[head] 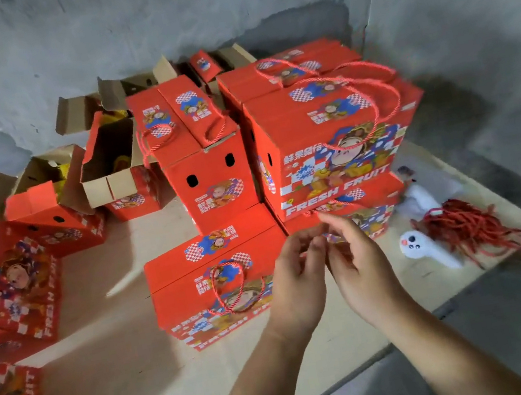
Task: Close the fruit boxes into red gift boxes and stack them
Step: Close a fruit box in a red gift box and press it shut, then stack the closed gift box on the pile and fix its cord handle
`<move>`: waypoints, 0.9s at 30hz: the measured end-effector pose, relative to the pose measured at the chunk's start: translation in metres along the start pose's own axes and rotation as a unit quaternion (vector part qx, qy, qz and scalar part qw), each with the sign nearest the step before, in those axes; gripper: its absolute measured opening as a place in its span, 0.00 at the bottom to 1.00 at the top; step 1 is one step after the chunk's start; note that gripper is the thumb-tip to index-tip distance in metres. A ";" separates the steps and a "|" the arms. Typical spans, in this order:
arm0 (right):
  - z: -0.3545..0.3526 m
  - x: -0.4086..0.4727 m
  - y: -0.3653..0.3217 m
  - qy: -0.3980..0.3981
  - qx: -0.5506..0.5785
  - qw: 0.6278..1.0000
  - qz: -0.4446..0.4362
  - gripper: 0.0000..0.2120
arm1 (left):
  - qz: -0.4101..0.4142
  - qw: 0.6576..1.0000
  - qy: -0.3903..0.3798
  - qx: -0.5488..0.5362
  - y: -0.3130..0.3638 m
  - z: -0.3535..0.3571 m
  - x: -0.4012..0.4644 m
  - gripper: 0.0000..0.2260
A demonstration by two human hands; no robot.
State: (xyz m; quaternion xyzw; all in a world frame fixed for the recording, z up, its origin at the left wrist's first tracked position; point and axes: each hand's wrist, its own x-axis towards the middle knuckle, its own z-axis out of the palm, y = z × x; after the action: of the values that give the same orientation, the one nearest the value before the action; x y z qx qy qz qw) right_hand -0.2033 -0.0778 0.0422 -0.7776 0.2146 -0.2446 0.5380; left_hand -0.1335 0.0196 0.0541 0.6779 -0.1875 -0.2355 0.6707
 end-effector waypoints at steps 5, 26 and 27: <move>-0.116 0.012 0.028 0.034 0.044 0.998 -0.001 0.18 | 0.002 1.000 -0.013 -0.027 0.006 0.128 0.016 0.09; -0.427 0.243 0.127 -0.134 0.042 0.989 0.050 0.23 | -0.022 0.979 0.103 -0.174 0.036 0.453 0.208 0.08; -0.434 0.252 0.129 -0.139 0.044 0.988 0.055 0.24 | -0.029 0.979 0.112 -0.169 0.035 0.461 0.220 0.08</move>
State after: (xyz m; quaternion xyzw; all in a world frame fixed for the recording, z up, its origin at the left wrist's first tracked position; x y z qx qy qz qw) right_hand -0.2788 -0.5888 0.0895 -0.7668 0.1689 -0.1132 0.6089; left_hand -0.2144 -0.4847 0.0795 0.5818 -0.0495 -0.2058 0.7853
